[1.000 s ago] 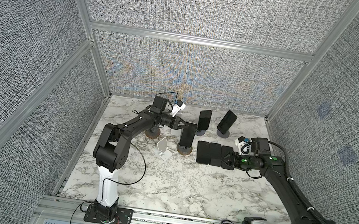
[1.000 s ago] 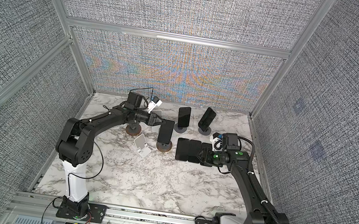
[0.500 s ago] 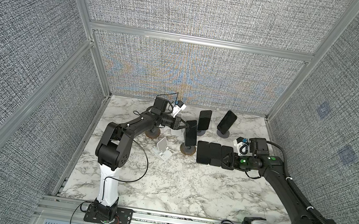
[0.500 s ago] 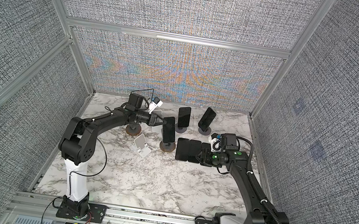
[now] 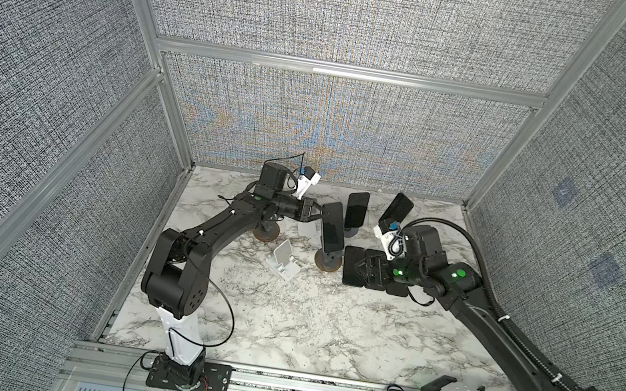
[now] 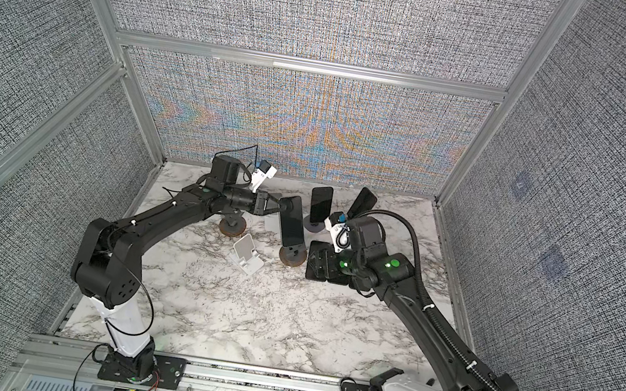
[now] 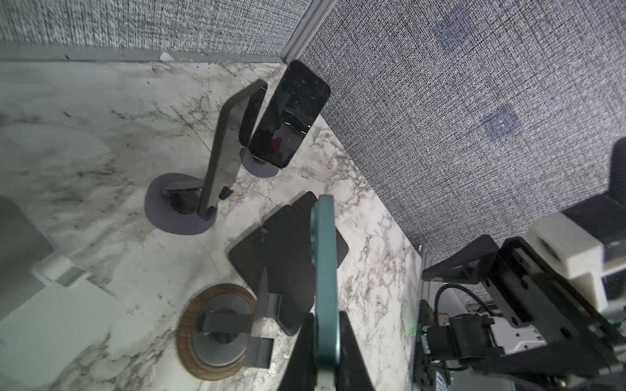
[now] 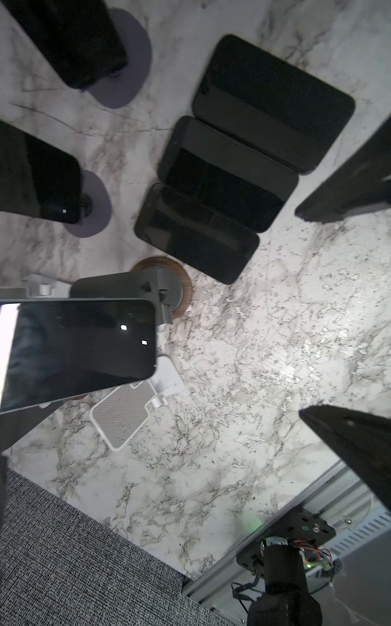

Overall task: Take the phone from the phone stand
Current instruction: 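Lift the phone off the stand while the right gripper reaches toward it, then close the right gripper on the phone and open the left gripper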

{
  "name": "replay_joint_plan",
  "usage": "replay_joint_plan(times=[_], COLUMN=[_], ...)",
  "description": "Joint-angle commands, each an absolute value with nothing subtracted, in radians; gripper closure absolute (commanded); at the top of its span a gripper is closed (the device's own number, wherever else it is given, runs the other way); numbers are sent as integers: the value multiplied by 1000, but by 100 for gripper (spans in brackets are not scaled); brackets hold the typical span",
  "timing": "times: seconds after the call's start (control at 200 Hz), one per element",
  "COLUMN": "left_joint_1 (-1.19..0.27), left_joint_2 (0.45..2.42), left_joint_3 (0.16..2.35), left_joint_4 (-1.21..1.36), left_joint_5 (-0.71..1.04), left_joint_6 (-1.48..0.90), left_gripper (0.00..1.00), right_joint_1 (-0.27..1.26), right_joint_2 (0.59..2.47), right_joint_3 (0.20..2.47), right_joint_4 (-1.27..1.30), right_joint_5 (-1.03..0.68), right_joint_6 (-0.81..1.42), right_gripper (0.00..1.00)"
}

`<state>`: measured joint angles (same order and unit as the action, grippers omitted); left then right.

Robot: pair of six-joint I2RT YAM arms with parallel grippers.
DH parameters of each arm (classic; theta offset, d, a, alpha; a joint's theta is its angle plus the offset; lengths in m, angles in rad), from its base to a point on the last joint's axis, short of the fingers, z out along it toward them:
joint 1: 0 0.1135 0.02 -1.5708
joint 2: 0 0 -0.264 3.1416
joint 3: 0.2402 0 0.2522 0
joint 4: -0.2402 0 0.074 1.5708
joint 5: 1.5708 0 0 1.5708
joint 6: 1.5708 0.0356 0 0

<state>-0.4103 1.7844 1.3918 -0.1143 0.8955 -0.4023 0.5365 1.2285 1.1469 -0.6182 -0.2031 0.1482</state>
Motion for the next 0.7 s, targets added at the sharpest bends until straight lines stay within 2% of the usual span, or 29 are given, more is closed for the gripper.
replay_joint_plan(times=[0.0, 0.19, 0.38, 0.695], left_joint_1=[-442, -481, -494, -506], left_joint_2=[1754, 1700, 1677, 1674], left_joint_3=[1372, 1334, 1311, 1277], left_joint_4=[-92, -92, -55, 40], left_joint_5=[893, 853, 841, 832], left_joint_6=[-548, -589, -615, -678], left_gripper=[100, 100, 100, 100], right_joint_1=[572, 623, 624, 625], right_joint_2=[1285, 1412, 1470, 1512], right_joint_3=[1212, 1324, 1338, 1324], right_joint_4=[-574, -604, -571, -475], right_joint_5=[-154, -116, -112, -73], right_joint_6=[122, 104, 144, 174], right_gripper=[11, 8, 9, 14])
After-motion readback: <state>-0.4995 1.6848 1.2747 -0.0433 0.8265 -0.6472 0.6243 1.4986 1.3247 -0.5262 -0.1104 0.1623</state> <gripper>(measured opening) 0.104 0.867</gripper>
